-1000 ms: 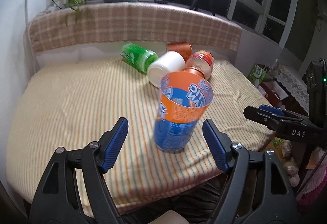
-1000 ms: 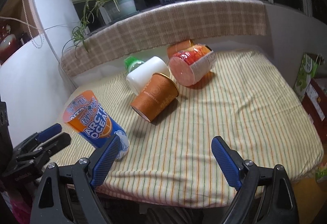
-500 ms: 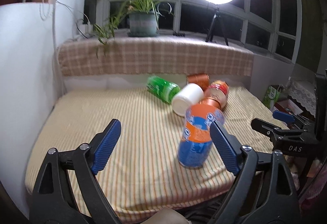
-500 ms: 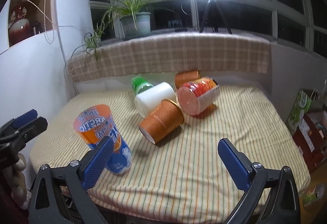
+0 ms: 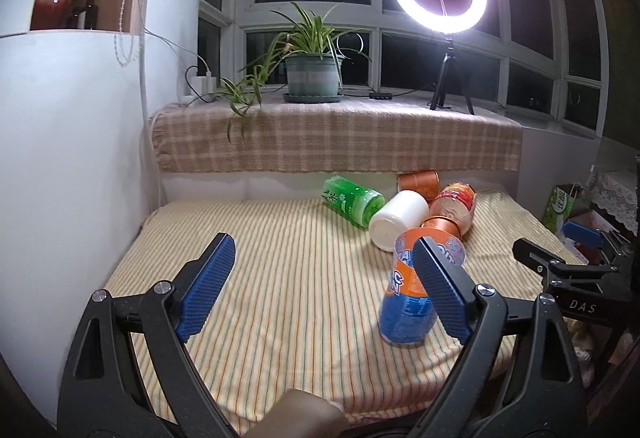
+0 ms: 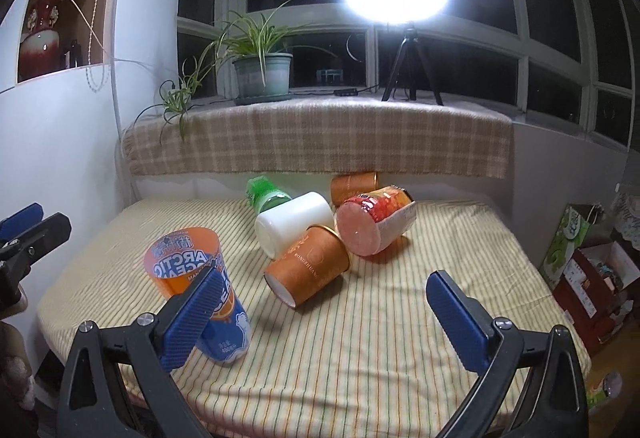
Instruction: Flip cup upright
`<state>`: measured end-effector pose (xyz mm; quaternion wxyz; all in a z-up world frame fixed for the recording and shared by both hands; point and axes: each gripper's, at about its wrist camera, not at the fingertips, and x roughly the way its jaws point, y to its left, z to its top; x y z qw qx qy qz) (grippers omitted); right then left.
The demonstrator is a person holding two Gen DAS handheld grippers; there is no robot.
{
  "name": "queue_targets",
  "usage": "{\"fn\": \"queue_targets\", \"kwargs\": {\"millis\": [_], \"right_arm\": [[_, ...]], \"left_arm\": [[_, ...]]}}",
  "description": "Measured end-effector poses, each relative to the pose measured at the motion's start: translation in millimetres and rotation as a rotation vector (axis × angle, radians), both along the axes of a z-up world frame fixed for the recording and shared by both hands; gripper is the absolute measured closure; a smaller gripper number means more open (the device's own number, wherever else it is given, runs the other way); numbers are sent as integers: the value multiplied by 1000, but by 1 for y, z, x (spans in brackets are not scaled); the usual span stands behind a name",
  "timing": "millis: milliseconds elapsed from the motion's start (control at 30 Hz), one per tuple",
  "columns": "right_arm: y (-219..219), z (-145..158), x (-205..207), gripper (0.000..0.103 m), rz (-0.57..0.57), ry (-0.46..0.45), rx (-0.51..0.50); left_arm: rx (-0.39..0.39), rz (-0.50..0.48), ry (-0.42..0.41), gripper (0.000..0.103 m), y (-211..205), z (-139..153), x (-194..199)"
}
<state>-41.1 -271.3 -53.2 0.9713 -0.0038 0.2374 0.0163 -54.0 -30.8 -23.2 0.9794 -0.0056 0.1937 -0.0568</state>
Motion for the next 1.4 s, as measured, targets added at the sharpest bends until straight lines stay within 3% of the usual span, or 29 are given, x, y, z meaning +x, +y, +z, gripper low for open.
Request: {"fn": "queue_targets", "kwargs": {"millis": [133, 167, 200, 1400], "right_arm": [[1, 5, -5, 0, -30, -32, -21], [1, 7, -6, 0, -37, -42, -28], [2, 8, -7, 0, -42, -49, -33], [1, 15, -14, 0, -57, -86, -35]], "left_arm": [[1, 2, 1, 9, 1, 0, -2], [0, 2, -2, 0, 2, 0, -3], [-1, 5, -9, 0, 3, 1, -5], [0, 22, -24, 0, 2, 7, -13]]}}
